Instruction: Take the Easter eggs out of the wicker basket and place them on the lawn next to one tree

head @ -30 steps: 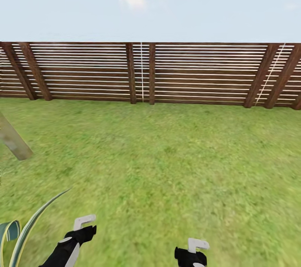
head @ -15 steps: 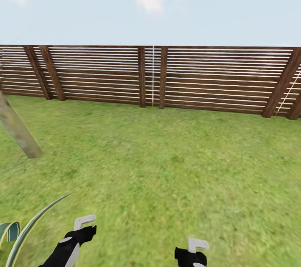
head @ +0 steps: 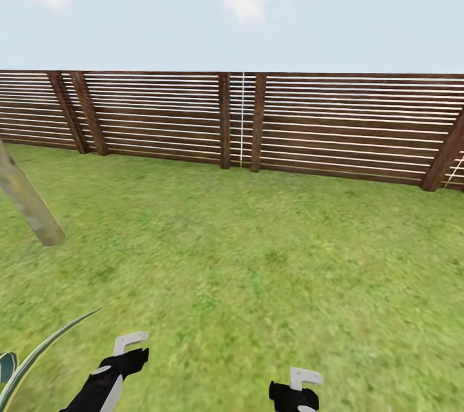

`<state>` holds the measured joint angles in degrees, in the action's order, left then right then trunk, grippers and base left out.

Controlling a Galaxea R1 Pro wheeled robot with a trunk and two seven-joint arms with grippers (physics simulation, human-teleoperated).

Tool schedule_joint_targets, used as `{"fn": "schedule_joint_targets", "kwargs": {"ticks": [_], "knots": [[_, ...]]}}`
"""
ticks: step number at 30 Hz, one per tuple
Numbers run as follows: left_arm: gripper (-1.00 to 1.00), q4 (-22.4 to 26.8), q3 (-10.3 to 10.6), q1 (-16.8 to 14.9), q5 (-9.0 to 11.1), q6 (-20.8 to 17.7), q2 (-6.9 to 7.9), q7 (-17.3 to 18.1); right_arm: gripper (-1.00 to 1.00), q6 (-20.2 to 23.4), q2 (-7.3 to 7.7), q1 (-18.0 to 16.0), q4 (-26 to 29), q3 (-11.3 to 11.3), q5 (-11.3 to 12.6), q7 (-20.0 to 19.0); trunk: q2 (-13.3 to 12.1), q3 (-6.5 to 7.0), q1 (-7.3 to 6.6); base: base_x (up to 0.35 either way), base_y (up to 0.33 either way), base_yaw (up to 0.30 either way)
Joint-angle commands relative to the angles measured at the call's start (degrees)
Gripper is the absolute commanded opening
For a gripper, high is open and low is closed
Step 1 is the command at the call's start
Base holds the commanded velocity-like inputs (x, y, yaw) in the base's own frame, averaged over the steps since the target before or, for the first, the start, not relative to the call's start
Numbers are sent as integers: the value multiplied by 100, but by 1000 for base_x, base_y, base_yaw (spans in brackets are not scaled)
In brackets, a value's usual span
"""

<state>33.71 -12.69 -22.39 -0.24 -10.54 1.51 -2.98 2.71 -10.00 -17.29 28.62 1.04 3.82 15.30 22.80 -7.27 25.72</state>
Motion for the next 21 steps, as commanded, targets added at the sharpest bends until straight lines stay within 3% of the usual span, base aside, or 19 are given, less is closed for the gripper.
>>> {"fn": "schedule_joint_targets", "kwargs": {"ticks": [1,8,21], "knots": [[100,13,-6,-3,-2,-35,-2,-9,100,28,0,-2,12,11,40,25,11,-12,6,282,-213,78],[100,13,-6,-3,-2,-35,-3,-9,100,28,0,-2,12,17,40,25,11,-12,6,291,-171,143],[100,13,-6,-3,-2,-35,-8,-16,100,28,0,-2,12,19,40,25,11,-12,6,307,-117,278]]}}
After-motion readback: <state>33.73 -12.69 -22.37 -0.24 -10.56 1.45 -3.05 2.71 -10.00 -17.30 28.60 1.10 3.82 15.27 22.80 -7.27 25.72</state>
